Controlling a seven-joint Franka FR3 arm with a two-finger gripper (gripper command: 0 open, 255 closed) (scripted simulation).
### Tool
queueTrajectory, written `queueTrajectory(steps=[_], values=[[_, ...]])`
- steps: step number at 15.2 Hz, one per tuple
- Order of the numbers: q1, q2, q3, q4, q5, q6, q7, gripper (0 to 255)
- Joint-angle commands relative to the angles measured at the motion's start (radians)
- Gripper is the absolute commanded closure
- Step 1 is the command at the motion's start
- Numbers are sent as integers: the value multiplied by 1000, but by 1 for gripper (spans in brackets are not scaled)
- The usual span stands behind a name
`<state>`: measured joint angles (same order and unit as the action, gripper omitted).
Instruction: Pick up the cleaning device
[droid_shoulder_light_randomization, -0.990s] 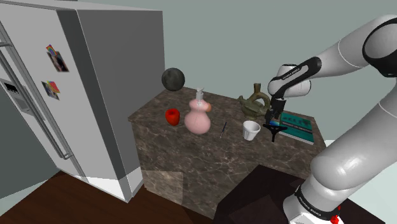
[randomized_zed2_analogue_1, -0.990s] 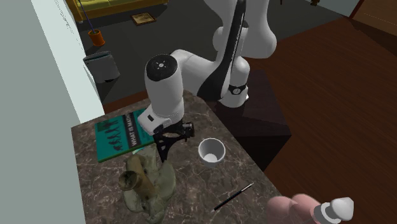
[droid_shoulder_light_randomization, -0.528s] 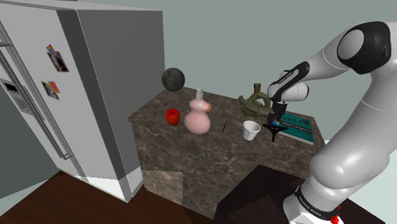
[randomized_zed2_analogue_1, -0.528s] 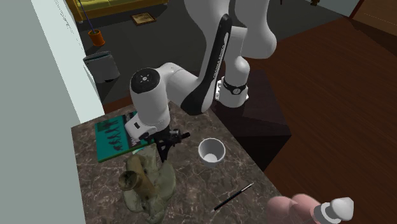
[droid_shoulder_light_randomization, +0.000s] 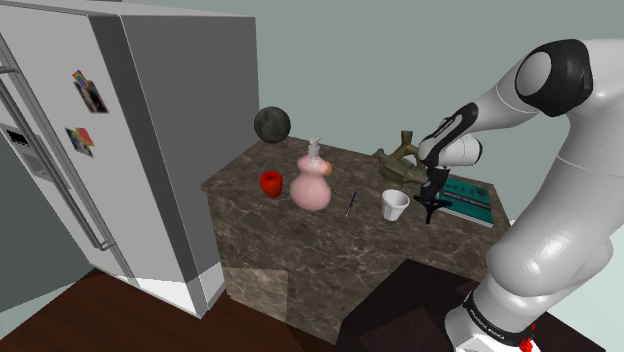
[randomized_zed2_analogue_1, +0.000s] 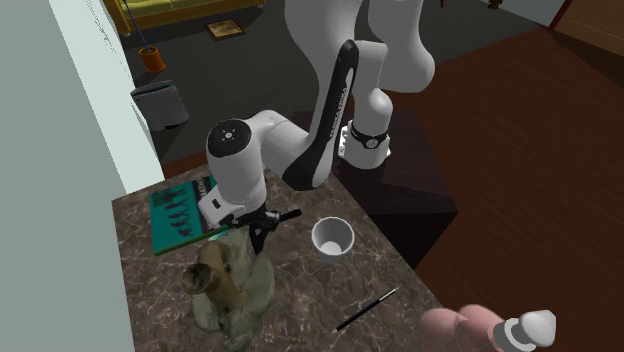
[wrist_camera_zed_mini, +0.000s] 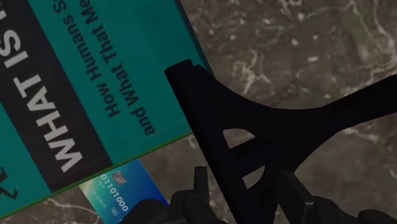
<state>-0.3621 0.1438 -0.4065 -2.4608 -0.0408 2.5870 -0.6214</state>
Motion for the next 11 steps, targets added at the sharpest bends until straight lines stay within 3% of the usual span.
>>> queueTrajectory(steps=[1,7,11], values=[[3,5,4,-3,0,4,0,255],[4,2,4,-9,-2,8,3,255],[8,-35,-4,2,-24,-39,15,255]])
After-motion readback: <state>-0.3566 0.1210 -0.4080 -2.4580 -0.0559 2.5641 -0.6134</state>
